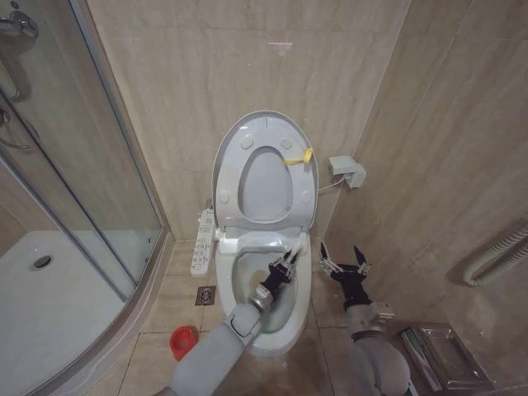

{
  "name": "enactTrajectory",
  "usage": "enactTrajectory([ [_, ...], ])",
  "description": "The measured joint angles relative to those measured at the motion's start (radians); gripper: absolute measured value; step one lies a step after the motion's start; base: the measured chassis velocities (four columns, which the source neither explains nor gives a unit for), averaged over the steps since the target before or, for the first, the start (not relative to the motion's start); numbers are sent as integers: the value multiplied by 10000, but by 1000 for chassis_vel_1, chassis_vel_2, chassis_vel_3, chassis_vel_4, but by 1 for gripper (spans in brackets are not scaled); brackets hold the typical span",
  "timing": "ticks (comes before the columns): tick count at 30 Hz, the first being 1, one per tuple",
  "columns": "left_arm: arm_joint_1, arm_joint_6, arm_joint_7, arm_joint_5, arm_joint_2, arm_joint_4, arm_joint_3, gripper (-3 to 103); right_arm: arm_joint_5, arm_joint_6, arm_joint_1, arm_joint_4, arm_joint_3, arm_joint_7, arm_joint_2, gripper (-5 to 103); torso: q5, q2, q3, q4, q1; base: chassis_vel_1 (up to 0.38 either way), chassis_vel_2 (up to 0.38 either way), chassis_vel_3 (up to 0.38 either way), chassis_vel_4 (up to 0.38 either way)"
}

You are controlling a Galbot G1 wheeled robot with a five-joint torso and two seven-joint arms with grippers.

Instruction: Open the toilet lid, clean the toilet bowl with a toilet brush, close the toilet lid, and flush.

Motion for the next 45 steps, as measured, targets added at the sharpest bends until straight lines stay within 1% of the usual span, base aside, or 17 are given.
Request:
enactTrajectory([
  [7,-357,77,11,-117,-330,-146,76,17,0,0,0,0,0,3,0,100,0,1,-2,-7,0,0,0,0,0],
  [11,-393,30,71,-92,-443,341,138,17,0,0,0,0,0,1,0,100,-1,1,-1,-7,0,0,0,0,0],
  [13,-424,-86,93,-18,-478,732,137,17,0,0,0,0,1,4,0,100,0,0,-1,-2,0,0,0,0,0],
  [15,-427,-94,102,-11,-467,717,140,17,0,0,0,0,0,0,1,100,-1,0,-1,-1,0,0,0,0,0],
  [20,-521,-5,108,-83,-445,91,204,17,0,0,0,0,0,1,1,100,-1,1,-2,-6,-1,0,0,0,0],
  [23,-535,16,113,-109,-490,111,253,17,0,0,0,0,0,1,1,100,-1,1,-2,-6,-1,0,0,0,0],
  [26,-534,-61,151,-35,-588,736,258,17,0,0,0,0,0,3,0,100,-1,1,-1,-4,-1,0,0,0,0],
  [29,-538,-114,156,-7,-597,933,230,17,0,0,0,0,0,2,0,100,-1,1,-1,-1,0,0,0,0,0],
  [33,-556,-90,163,5,-547,658,227,17,0,0,0,0,0,1,1,100,-1,0,-1,-3,0,0,0,0,0],
  [36,-552,39,166,-11,-560,155,251,17,0,0,0,0,0,1,0,100,-1,1,-2,-7,-1,0,0,0,0],
  [38,-531,50,181,-6,-593,164,281,17,0,0,0,0,0,1,0,100,-1,1,-2,-6,-1,0,0,0,0],
  [42,-531,-47,229,132,-696,924,216,17,0,0,0,0,0,1,1,100,-2,1,-1,-3,-1,0,0,0,0],
  [45,-526,-92,231,171,-622,957,125,17,0,0,0,0,-1,-1,0,100,-2,0,-1,-5,-1,0,0,0,0],
])
